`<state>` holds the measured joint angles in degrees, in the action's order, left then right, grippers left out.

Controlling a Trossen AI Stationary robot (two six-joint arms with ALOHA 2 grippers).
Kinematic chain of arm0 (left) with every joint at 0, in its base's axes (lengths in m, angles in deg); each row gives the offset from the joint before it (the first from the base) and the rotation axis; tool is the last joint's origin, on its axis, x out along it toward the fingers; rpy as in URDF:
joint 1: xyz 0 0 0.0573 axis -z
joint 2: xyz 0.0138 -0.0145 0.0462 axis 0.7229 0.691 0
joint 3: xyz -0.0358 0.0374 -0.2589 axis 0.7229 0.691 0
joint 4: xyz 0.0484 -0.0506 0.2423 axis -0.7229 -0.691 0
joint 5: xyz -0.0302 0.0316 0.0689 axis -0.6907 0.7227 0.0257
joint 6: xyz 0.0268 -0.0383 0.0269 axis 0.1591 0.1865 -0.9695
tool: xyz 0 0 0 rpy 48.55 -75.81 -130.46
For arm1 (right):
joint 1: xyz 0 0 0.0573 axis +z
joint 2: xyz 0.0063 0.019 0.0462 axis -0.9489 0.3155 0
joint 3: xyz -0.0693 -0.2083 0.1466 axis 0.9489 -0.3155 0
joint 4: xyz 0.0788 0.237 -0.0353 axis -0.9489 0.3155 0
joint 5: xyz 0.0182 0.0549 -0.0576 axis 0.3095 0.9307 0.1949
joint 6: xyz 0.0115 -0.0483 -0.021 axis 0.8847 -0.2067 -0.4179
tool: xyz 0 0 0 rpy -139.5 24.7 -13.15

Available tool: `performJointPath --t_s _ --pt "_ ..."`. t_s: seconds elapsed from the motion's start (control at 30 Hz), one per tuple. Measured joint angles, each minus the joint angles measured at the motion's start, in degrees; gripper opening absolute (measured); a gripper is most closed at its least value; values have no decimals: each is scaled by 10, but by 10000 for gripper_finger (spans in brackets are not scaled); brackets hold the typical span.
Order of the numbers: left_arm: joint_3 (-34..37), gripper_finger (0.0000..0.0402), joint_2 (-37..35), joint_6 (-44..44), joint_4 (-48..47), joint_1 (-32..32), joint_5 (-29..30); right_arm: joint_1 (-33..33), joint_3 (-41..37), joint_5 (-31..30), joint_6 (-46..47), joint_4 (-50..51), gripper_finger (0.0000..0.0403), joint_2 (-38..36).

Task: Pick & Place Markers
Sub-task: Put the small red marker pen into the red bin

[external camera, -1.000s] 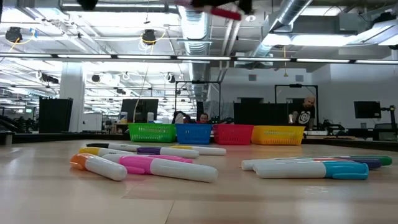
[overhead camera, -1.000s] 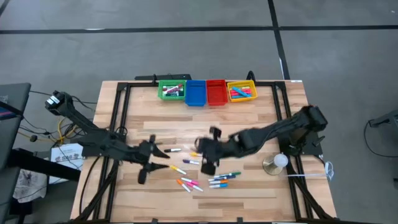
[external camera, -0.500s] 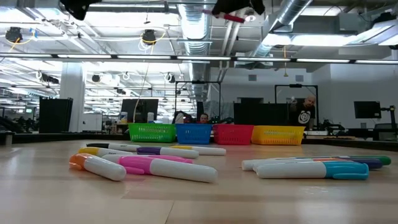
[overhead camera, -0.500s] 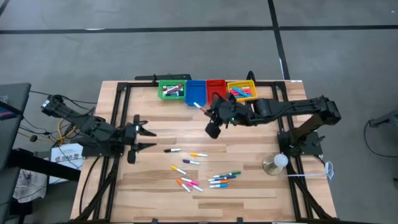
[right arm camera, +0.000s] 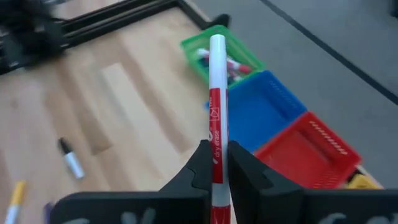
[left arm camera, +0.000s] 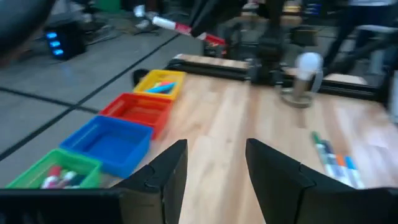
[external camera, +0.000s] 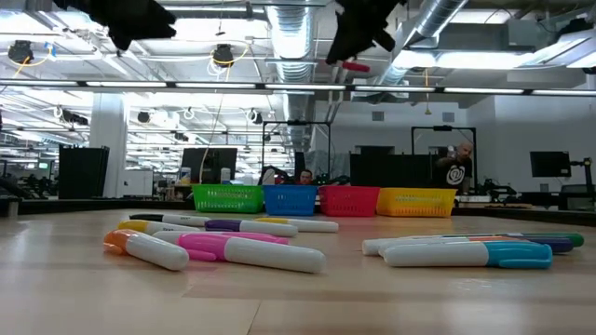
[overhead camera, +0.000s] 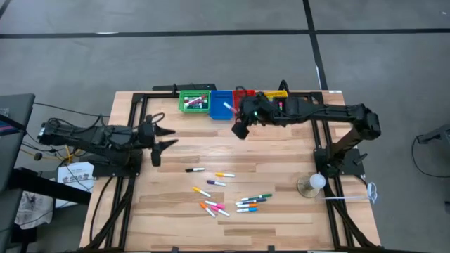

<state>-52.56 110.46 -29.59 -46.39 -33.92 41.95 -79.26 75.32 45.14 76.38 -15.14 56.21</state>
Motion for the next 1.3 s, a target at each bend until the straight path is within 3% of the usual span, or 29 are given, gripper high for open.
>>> performJointPath --t_s 0.27,0.67,0.87,1.3 --pt "0 163 19 0 0 -77 0 -125 0 44 0 -18 28 30" --pt "0 163 56 4 4 -121 -1 -240 0 109 -5 -45 29 194" --pt "0 163 58 5 5 -122 1 -264 0 151 -16 -30 27 230" --pt "0 163 58 5 4 -129 2 -258 0 152 -30 -32 93 223"
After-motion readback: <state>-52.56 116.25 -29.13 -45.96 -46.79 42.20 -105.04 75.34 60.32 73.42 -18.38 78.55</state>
